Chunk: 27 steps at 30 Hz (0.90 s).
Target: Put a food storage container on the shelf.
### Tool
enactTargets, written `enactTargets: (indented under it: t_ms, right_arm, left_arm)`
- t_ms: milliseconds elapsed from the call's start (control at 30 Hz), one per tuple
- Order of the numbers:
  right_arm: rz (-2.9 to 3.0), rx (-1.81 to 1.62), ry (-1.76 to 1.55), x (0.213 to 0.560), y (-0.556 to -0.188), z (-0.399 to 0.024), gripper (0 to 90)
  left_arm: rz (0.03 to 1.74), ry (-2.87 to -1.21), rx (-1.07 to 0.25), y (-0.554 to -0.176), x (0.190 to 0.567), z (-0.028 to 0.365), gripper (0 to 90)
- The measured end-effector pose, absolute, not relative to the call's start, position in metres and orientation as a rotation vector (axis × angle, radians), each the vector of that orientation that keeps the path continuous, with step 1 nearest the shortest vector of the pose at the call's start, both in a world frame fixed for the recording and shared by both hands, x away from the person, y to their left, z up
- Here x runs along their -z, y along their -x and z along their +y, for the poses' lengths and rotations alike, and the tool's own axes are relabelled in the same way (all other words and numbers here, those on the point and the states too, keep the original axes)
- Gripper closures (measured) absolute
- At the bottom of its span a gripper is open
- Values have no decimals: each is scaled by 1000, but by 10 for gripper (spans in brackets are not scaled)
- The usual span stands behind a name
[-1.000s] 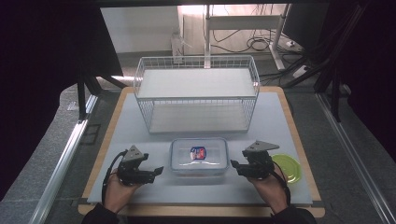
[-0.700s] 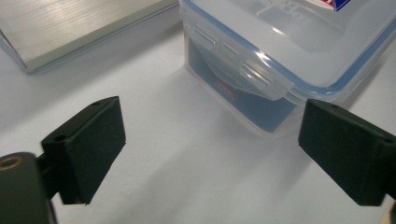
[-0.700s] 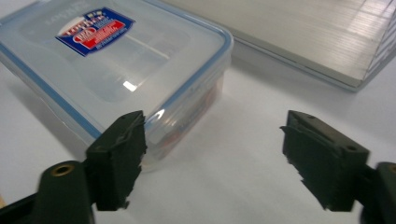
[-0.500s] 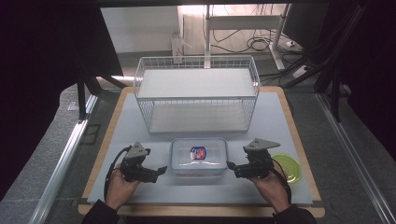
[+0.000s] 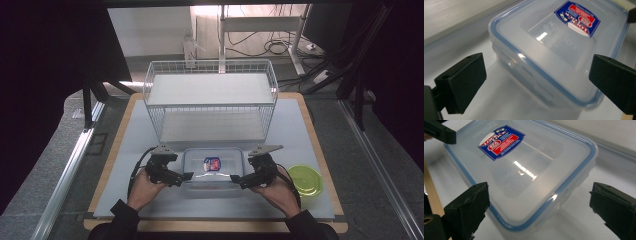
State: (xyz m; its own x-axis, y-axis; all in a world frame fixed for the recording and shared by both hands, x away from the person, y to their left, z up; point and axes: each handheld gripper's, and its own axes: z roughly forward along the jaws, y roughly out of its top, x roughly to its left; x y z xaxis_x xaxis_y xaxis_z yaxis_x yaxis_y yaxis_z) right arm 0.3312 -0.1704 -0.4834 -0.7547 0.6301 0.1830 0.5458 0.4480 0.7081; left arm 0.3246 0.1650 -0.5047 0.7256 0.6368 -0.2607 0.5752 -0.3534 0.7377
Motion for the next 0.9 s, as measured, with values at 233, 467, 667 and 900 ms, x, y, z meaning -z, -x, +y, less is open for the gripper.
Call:
enactTargets:
  t_ms: [233, 467, 667, 900]
  right_arm:
    - [2657, -1268, -1211, 492, -352, -167, 46]
    - [2709, -1303, -1331, 495, -358, -170, 101]
    - [2714, -1267, -1282, 486, -343, -175, 216]
    - [2669, -1363, -1257, 478, -326, -193, 442]
  left_arm:
    - [915, -1984, 113, -335, 519, 163, 0]
    - [974, -2000, 185, -331, 517, 162, 13]
    - [950, -2021, 104, -313, 504, 168, 163]
    - [954, -1925, 72, -290, 503, 179, 383]
